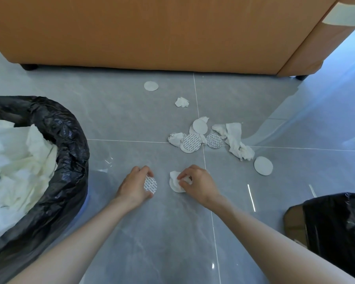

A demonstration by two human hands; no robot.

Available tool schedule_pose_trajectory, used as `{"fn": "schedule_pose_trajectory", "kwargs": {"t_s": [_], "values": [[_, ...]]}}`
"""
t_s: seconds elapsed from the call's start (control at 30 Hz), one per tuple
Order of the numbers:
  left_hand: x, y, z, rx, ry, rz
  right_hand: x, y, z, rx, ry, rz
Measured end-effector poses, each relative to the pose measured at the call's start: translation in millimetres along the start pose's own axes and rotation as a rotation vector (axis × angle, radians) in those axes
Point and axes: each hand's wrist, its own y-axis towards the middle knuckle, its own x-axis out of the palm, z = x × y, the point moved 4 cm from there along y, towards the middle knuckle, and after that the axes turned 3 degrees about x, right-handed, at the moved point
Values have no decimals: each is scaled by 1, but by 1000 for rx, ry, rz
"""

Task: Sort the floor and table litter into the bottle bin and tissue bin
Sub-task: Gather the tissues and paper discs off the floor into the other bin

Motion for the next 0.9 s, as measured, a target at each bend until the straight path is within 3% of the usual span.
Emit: {"fn": "schedule_pose_trajectory", "kwargs": {"t_s": [0.3,0.47,0.6,0.9], "values": [[-2,-6,0,-12,-18,4,-12,-6,-14,-66,32,114],[-2,-7,-1,-11,-24,3,2,-6,-5,58,-143,-90],[-1,-7,-1,-11,-24,2,11,-7,-6,36,-114,-34],[-2,-10,-3,-10,-45,15,11,-7,-4,105,-21,-157]]}}
